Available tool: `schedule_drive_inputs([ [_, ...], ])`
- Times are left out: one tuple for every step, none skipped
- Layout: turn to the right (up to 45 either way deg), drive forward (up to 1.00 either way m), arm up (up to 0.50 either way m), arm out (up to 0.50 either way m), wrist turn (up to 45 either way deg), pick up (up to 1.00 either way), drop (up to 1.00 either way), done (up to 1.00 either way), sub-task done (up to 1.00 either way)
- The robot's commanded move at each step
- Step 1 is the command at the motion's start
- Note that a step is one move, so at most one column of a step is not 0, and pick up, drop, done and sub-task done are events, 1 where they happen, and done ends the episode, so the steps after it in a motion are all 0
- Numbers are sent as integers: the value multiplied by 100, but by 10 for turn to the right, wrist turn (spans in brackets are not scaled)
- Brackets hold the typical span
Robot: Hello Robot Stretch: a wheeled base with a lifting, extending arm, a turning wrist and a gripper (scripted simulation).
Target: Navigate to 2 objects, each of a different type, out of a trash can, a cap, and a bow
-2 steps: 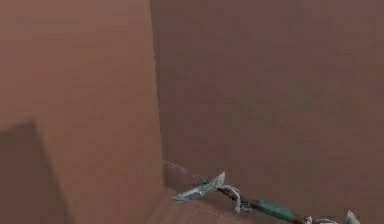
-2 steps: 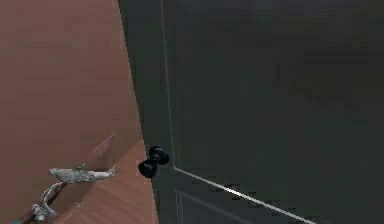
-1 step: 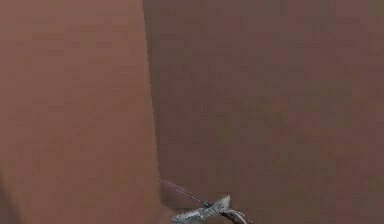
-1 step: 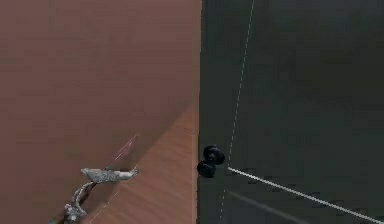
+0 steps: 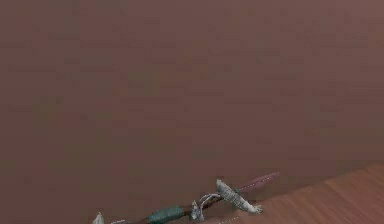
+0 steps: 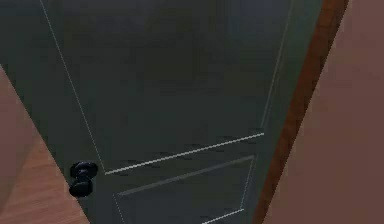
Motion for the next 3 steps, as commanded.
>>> schedule_drive_inputs([
  [90,0,0,0,0,0,0,0,0],
  [0,10,0,0,0,0,0,0,0],
  [-210,0,0,0,0,0,0,0,0],
])
